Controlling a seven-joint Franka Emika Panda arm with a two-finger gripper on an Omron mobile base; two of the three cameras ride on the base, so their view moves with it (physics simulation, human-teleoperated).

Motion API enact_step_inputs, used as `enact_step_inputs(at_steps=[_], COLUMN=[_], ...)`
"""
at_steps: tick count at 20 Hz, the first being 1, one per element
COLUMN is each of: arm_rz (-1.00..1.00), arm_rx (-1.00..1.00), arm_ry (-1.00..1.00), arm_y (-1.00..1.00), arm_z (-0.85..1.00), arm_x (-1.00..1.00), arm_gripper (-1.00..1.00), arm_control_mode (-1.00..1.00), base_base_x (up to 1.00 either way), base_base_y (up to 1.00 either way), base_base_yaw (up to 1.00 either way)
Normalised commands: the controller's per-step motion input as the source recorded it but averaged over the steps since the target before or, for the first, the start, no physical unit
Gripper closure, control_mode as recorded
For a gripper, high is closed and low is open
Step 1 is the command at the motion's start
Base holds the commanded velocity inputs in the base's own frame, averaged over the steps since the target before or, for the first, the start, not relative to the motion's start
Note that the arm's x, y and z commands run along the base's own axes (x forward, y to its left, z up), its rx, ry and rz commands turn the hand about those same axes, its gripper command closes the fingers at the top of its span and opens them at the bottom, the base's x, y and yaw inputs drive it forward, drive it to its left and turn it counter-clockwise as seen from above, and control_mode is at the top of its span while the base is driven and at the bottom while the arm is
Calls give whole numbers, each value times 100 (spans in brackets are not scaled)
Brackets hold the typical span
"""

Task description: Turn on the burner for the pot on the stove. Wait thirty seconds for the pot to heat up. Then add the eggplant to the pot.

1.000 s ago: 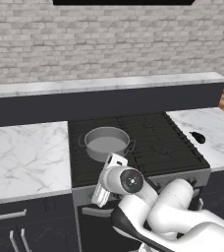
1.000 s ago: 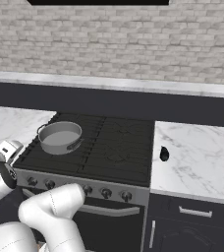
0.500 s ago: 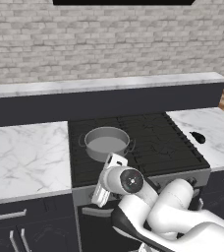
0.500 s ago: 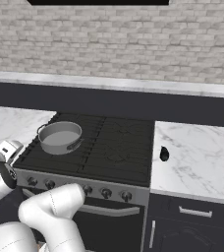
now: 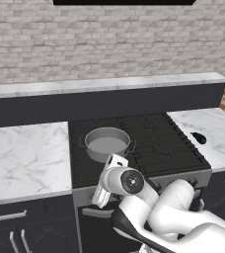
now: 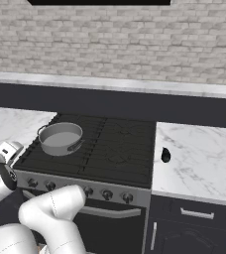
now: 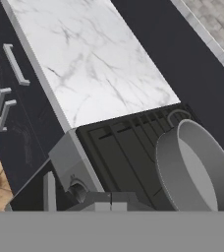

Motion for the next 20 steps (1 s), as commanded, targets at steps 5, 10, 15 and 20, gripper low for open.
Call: enact_step_inputs(at_steps=[5,10,15,20], arm_rz=[0,0,0,0], arm_rx=[0,0,0,0], arm_ry=[0,0,0,0], arm_y=[0,0,0,0], arm_z=[0,0,0,0], arm_x=[0,0,0,0], arm_gripper=[100,100,100,100], arm_control_mode=[-100,-100,-100,-100], base_base_x=[0,0,0,0], base_base_y=[0,0,0,0], base_base_yaw=[0,0,0,0])
